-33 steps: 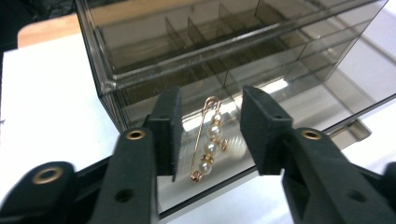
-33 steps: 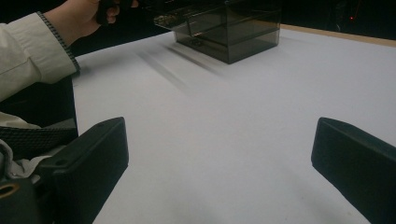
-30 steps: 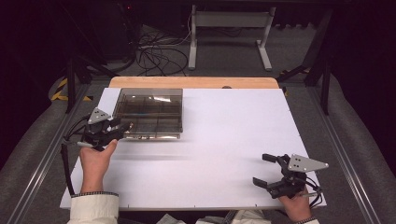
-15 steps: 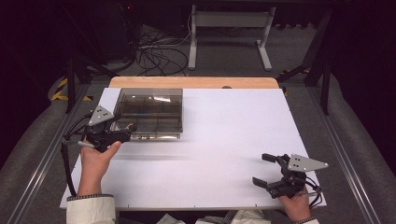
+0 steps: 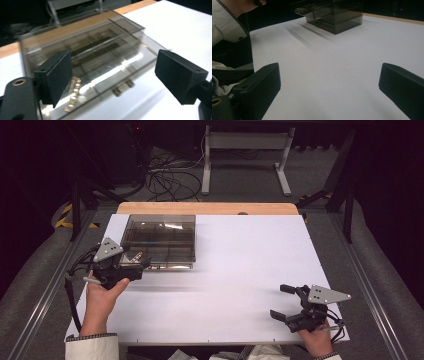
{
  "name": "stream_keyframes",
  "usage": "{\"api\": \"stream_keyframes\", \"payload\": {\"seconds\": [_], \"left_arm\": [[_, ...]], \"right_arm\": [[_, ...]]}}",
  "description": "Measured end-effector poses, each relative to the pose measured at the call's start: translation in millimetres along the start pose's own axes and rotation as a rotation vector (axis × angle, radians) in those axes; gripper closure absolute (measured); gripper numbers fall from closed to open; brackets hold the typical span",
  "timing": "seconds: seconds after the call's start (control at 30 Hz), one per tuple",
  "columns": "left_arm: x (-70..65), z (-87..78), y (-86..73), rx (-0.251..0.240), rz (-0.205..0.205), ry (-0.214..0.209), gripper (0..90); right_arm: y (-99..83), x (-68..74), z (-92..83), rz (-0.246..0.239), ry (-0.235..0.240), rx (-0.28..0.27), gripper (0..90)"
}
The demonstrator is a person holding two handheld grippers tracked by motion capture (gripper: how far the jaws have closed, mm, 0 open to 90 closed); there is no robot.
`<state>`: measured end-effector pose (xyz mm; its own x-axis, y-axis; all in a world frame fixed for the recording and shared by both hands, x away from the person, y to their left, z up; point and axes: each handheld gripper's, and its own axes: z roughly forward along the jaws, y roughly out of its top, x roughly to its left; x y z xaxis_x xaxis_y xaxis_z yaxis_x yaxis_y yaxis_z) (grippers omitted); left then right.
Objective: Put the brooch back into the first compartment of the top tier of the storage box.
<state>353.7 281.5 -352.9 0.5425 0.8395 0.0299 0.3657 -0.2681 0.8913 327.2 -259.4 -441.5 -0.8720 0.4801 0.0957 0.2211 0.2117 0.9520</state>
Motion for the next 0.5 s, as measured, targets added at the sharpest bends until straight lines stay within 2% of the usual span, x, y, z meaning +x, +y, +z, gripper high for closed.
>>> {"api": "stream_keyframes", "payload": {"seconds": [0.13,0.33,0.4,0.5], "left_arm": [[-7.8,-2.8,-3.5,-0.017,0.008,-0.038,14.1],[-15.8,-10.1,-8.1,-0.090,-0.002,-0.116,11.2],[-18.4,-10.9,-11.8,-0.095,0.008,-0.143,9.9],[-23.1,-11.2,-19.7,-0.101,0.031,-0.157,9.6]], "right_arm": [[0.1,0.4,-0.8,0.001,0.000,-0.001,4.3],[0.0,0.5,-1.0,-0.001,0.002,-0.002,4.3],[0.0,0.5,-1.0,0.000,0.003,0.000,4.3],[-0.1,0.6,-1.1,-0.002,0.004,0.000,4.3]]}}
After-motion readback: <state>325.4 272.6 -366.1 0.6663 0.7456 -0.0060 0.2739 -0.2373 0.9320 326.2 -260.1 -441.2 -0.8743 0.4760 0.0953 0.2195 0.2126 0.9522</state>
